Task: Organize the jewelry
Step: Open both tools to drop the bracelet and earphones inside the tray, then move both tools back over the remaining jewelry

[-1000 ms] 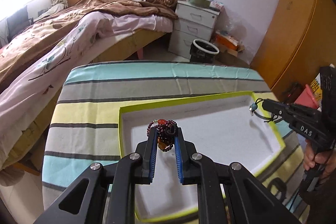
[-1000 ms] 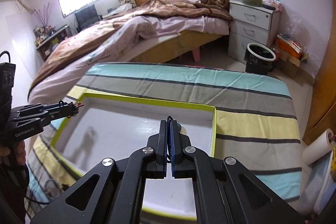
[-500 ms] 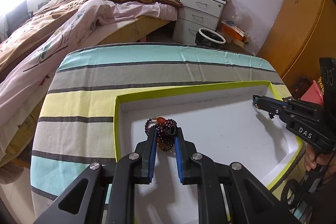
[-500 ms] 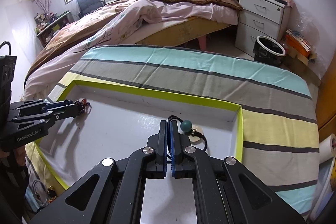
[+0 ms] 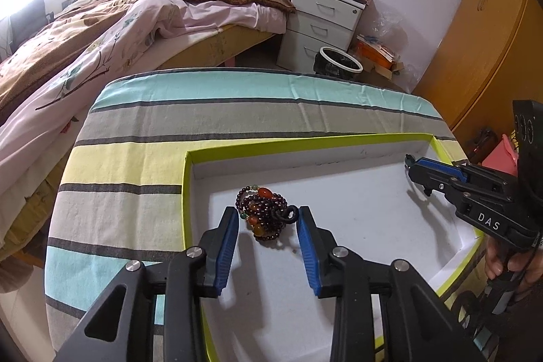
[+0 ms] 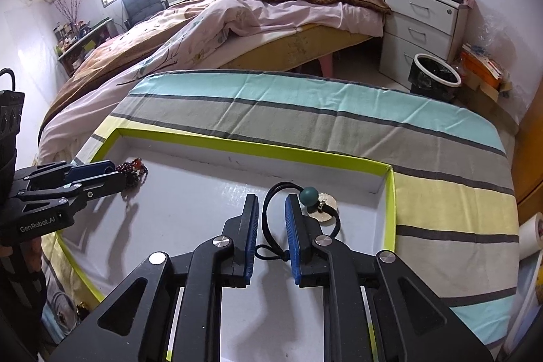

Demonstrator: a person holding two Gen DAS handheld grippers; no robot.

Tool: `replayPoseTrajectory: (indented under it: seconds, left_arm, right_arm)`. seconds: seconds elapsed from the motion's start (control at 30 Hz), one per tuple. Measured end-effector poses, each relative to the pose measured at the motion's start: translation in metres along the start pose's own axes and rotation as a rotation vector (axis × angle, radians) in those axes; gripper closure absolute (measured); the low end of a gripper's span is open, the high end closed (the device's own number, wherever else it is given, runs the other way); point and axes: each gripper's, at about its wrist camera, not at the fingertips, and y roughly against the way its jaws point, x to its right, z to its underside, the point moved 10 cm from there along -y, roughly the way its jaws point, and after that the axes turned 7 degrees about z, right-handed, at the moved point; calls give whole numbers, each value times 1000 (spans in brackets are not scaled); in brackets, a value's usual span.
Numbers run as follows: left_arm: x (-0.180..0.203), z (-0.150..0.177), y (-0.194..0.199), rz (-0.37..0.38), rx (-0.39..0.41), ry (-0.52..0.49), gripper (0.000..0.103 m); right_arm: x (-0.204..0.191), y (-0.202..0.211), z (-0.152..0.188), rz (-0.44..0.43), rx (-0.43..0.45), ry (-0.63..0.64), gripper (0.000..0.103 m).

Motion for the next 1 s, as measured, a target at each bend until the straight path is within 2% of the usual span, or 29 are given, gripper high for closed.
replayPoseTrajectory:
  seconds: [0.07, 0.13, 0.2, 0.57, 1.0]
  left_arm:
    - [1, 0, 3, -2, 4, 1, 64]
    - [4, -1, 7, 5, 13, 3, 60]
    - [7, 0, 13, 10, 19, 2, 58]
    - [22, 21, 59, 6, 74, 9, 55]
    - [20, 79, 103, 4, 109, 86, 50]
  right_arm:
    - [1, 3, -1, 4, 8, -3, 84]
    - [2, 7, -1, 4, 15, -11, 70]
    - [1, 12, -1, -8, 23, -16, 65]
    - [-2, 58, 20, 26, 76, -23, 65]
    - [2, 101, 76, 42, 94, -78, 65]
